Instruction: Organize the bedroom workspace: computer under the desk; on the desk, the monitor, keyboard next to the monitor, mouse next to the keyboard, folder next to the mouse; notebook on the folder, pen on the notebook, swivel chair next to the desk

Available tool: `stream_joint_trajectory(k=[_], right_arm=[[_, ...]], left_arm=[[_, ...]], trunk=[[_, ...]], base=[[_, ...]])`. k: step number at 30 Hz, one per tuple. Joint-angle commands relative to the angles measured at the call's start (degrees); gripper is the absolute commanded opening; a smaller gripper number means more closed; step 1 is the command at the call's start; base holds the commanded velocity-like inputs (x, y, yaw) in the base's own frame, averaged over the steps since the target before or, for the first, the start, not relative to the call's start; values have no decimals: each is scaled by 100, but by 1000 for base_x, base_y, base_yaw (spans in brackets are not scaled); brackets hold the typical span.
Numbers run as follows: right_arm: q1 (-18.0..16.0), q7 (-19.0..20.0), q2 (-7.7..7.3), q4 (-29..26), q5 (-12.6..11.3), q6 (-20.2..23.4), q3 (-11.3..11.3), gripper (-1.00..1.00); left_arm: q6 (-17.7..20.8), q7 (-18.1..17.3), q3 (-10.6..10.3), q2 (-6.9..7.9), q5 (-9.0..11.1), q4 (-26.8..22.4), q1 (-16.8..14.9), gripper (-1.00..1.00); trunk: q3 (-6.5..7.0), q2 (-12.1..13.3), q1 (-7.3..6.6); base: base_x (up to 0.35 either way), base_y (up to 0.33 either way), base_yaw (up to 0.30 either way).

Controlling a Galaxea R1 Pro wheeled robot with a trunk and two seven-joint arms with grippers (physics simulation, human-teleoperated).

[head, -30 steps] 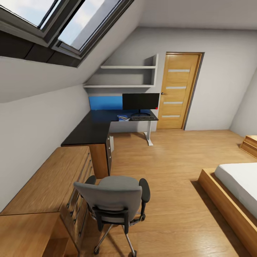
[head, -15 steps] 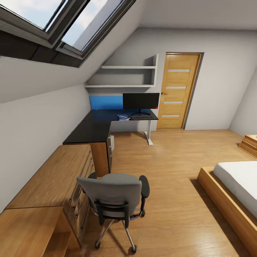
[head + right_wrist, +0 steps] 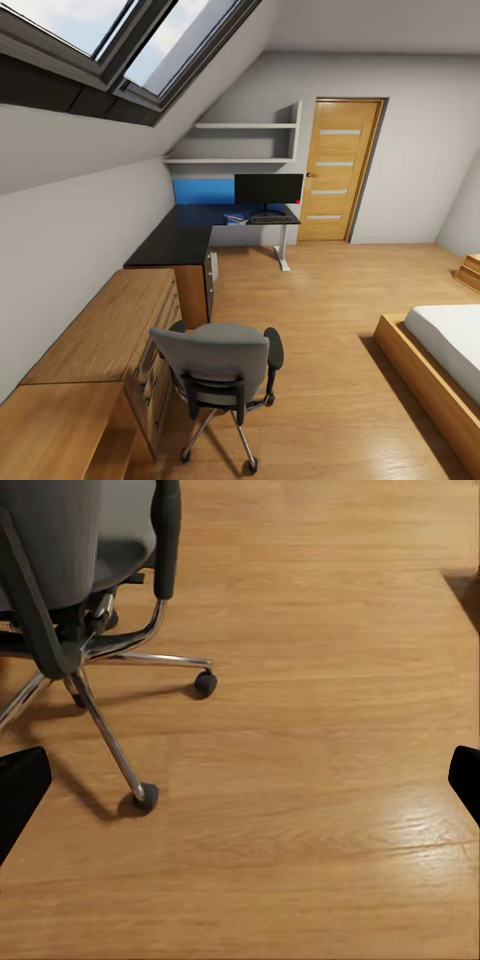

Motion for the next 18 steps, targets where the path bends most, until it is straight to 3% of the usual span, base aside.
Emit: stream_joint_trajectory(k=[1, 9, 15, 18], right_arm=[[-6, -32, -1, 3, -34, -17, 49, 100], [-4, -31, -11, 6, -34, -17, 44, 100], [-6, -28, -26, 8, -34, -17, 40, 100], [-4, -28, -36, 10, -34, -18, 39, 100]], left_arm=[[-8, 53, -4, -1, -42, -8, 1, 100], [-46, 59, 2, -26, -26, -43, 1, 100], [-47, 69, -1, -178, -18, -56, 1, 100], [-42, 77, -2, -236, -16, -59, 1, 100]], trunk=[[-11, -12, 4], [-11, -12, 4], [-11, -12, 4], [-65, -132, 69]], base=[[0, 0, 135], [0, 0, 54], [0, 0, 9], [0, 0, 3]])
